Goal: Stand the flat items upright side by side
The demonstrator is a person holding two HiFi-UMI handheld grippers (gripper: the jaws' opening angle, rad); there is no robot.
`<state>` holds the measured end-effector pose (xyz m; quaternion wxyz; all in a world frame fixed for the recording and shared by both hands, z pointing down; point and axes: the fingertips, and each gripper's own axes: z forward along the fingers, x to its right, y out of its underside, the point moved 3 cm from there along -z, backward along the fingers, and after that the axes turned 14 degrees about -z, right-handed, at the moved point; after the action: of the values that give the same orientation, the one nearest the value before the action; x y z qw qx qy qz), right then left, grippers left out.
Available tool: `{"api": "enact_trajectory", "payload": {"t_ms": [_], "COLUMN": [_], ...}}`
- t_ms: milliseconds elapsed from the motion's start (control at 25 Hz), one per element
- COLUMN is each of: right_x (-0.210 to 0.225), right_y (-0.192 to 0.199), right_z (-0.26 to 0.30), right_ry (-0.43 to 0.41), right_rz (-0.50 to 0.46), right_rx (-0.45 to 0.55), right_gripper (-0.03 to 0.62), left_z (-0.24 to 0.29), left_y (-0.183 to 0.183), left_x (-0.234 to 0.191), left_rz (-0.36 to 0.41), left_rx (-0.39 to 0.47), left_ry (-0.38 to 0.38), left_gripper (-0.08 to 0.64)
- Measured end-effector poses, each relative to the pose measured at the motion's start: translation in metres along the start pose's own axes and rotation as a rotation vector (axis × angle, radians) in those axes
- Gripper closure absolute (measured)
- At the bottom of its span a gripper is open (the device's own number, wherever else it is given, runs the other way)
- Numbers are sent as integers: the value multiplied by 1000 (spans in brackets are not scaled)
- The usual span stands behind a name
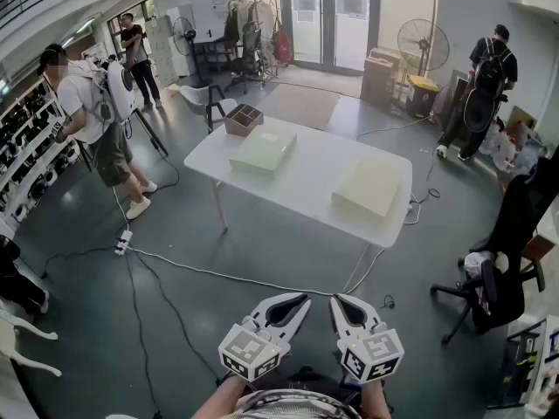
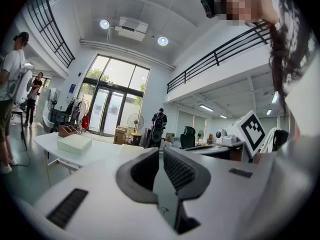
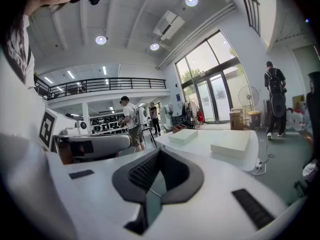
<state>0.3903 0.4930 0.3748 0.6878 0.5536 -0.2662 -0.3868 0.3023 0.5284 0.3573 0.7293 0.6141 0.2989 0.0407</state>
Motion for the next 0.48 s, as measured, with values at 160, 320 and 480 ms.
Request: {"api": "enact_trajectory", "payload": {"t_ms": [160, 320, 480], "right_x": [11, 21, 22], "right_y": [-1, 0, 11], "right_z": [-1, 0, 9], "right_ry": [-3, -14, -30], "right_rz": [19, 43, 33], "right_rx": [8, 25, 18], "right_gripper": [594, 594, 594], "left_z": [11, 17, 16], "left_y": [-2, -3, 4], "left_x": [3, 3, -6], "left_rz": [4, 4, 3], "left_rx": [0, 13, 14], "left_ry": [-5, -24, -72], "left_gripper": [525, 525, 525]}}
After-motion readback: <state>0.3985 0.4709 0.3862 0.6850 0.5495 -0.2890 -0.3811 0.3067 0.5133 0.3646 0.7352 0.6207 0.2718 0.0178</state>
